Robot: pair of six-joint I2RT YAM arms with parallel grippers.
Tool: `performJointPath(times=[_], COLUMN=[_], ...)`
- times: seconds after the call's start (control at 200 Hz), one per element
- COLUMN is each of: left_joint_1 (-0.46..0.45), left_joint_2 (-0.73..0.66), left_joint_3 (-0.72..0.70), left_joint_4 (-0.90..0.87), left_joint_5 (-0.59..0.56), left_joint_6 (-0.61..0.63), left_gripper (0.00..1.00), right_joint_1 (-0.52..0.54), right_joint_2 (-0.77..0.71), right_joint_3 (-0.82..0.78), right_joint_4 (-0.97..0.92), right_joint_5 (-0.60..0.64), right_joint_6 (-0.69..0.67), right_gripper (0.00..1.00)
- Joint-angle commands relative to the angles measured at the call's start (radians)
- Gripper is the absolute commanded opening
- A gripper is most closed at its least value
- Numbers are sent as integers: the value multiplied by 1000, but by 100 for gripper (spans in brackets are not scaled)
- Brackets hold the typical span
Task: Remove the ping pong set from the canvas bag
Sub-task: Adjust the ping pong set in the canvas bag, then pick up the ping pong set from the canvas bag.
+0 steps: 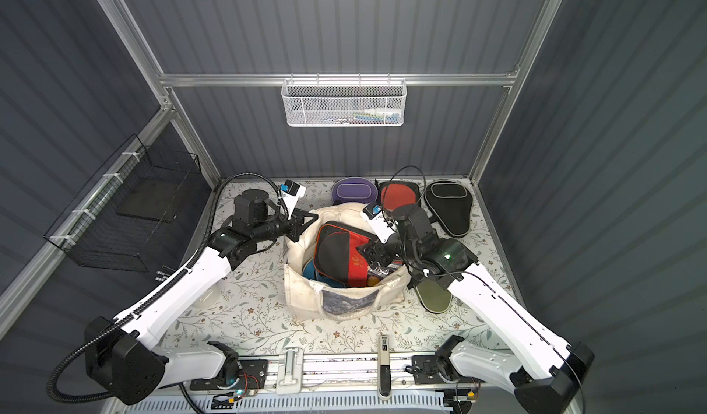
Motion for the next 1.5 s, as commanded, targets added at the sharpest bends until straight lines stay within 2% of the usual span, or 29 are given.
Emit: performJointPath(times=[0.0,0.275,0.505,0.72,1.126,1.191,1.286,1.446,1.496], left_joint_1=[-8,-8,-8,-8,-8,-8,-8,-8,-8], left_joint_2=[-39,-38,-44,-36,-32,-34,-35,-33,-30], left_joint_3=[62,64,58,53,48,46,46,40,42], left_joint_4=[38,36,38,48,60,60,61,70,72], left_joint_5=[43,61,70,80,103,105,102,84,64], left_joint_6=[31,37,44,46,51,53,56,60,62], left_gripper=[0,0,0,0,0,0,0,0,0], right_joint_1=[-14,-47,-49,-54,-102,-103,-103,-103,-103], right_joint_2=[62,209,279,302,466,481,474,412,381], right_joint_3=[53,129,167,184,222,233,234,216,205], right_joint_4=[-79,-130,-119,-114,-188,-209,-224,-232,-232], right_joint_5=[-78,-141,-50,-14,-167,-201,-268,-296,-292], right_joint_6=[-54,-71,-55,-75,-78,-83,-89,-79,-70], right_gripper=[94,96,99,99,99,94,79,33,23])
